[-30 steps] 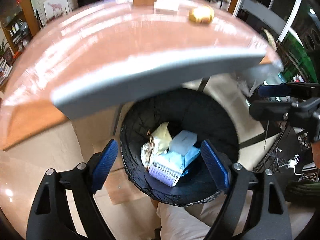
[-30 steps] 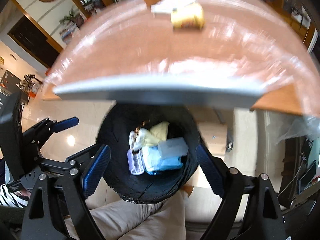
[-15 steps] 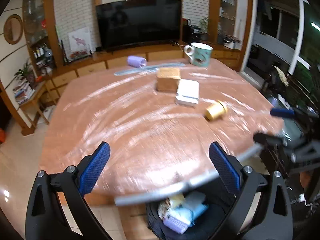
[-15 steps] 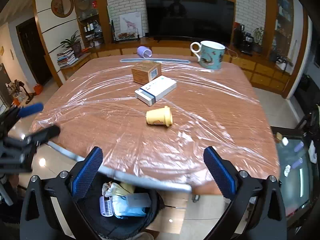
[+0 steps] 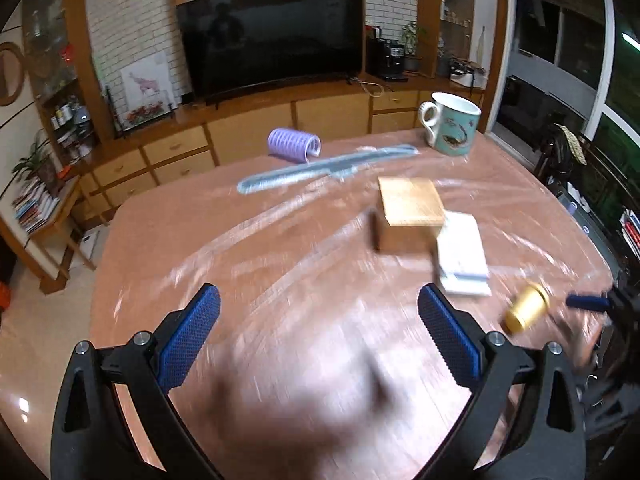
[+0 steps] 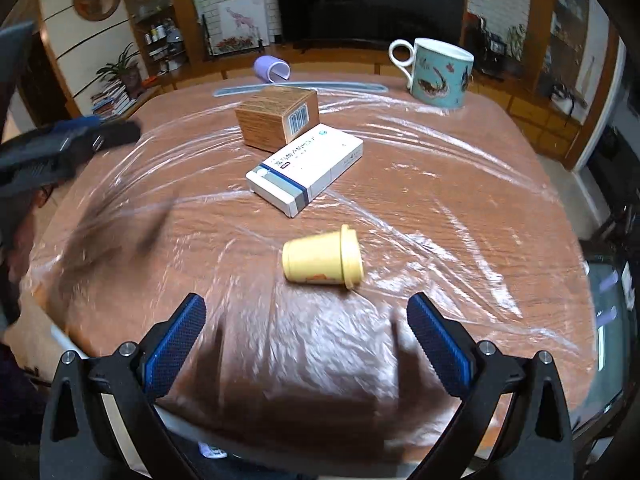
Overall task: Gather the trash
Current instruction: 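Move both tools back over the table toward the remaining items, then grasp the yellow paper cup with the right tool while the left tool grasps another lavender roller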
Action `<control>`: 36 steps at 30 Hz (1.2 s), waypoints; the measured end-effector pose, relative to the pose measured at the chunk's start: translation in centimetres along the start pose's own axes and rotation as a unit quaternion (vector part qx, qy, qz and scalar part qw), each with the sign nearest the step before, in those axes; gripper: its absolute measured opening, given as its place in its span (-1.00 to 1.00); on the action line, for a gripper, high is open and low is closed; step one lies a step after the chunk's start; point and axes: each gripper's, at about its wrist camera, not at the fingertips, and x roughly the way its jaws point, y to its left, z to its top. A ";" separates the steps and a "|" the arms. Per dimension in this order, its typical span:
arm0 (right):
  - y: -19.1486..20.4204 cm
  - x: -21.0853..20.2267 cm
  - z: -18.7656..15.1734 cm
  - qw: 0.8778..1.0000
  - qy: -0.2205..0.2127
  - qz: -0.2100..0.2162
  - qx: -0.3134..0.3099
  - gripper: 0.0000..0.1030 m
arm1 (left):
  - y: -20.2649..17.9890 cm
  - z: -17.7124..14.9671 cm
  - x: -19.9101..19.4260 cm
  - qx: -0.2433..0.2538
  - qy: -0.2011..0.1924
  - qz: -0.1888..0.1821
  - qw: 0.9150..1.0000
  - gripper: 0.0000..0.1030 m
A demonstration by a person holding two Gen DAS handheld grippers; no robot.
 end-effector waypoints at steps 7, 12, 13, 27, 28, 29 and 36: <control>-0.3 2.0 1.2 1.000 0.007 -0.006 0.025 0.92 | 3.9 6.7 8.4 0.024 0.021 -0.017 0.999 0.94; -0.9 2.7 1.5 0.999 0.011 0.004 0.036 0.92 | 4.6 10.2 13.5 0.037 0.035 -0.015 0.999 0.94; -0.9 2.9 1.7 0.999 0.014 0.006 0.036 0.92 | 4.8 10.7 14.2 0.041 0.036 -0.016 0.998 0.94; -2.1 3.7 2.7 0.996 0.018 0.041 0.073 0.92 | 4.5 13.8 20.8 0.103 0.052 -0.066 0.991 0.94; -2.1 3.7 2.6 0.996 0.018 0.042 0.075 0.92 | 4.4 13.9 20.9 0.106 0.053 -0.068 0.991 0.94; -2.1 3.6 2.6 0.996 0.018 0.043 0.075 0.92 | 4.2 13.9 21.1 0.109 0.054 -0.070 0.990 0.94; -2.3 3.5 2.5 0.996 0.006 0.045 0.080 0.70 | 4.2 14.2 21.7 0.115 0.053 -0.080 0.989 0.66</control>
